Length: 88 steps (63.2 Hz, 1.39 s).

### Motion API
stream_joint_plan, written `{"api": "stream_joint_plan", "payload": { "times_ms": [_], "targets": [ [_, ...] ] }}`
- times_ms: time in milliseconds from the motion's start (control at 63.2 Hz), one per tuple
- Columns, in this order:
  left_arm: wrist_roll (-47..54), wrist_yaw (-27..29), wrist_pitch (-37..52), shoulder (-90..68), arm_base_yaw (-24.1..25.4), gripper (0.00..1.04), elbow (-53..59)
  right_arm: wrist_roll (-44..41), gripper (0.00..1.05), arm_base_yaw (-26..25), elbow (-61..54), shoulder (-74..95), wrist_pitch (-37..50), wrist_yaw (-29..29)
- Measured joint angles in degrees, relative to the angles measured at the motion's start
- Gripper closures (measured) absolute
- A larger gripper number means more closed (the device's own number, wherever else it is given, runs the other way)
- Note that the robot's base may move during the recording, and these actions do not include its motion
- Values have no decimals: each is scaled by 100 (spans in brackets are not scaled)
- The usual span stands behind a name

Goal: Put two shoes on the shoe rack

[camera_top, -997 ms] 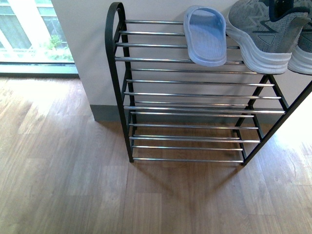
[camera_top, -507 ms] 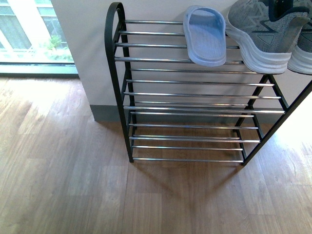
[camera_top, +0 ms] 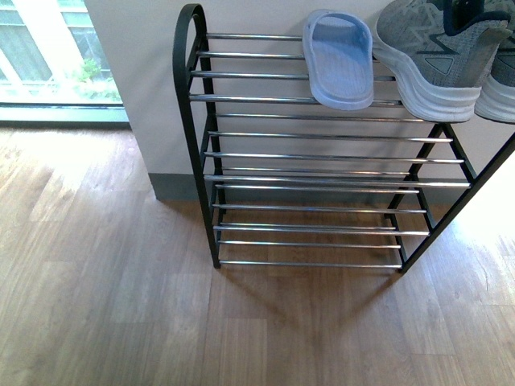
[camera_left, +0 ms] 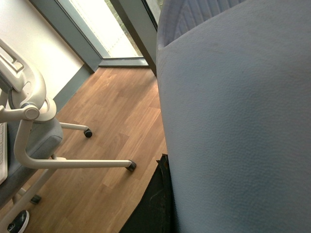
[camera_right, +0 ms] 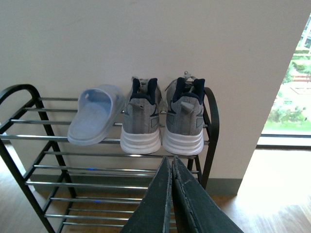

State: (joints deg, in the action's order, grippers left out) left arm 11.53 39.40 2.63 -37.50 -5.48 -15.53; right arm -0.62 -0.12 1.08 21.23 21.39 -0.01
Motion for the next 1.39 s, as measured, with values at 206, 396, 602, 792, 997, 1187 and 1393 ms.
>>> {"api": "stream_joint_plan", "payload": {
  "times_ms": [206, 396, 602, 792, 997, 1187, 1393],
  "targets": [
    [0, 0, 0, 0, 0, 103, 0, 0, 103, 0, 0, -439, -444, 0],
    [0, 0, 0, 0, 0, 103, 0, 0, 103, 0, 0, -769, -774, 0],
    [0, 0, 0, 0, 0, 103, 0, 0, 103, 0, 0, -1058, -1064, 0],
    [0, 2, 0, -2, 0, 103, 0, 0, 103, 0, 2, -2002, -2081, 0],
    [0, 2, 0, 0, 0, 103, 0, 0, 103, 2, 2, -2083, -2120, 0],
    [0, 2, 0, 0, 0, 103, 0, 2, 103, 2, 2, -2087, -2120, 0],
    [0, 2, 0, 0, 0, 103, 0, 0, 81, 2, 2, -2087, -2120, 2]
  ]
}}
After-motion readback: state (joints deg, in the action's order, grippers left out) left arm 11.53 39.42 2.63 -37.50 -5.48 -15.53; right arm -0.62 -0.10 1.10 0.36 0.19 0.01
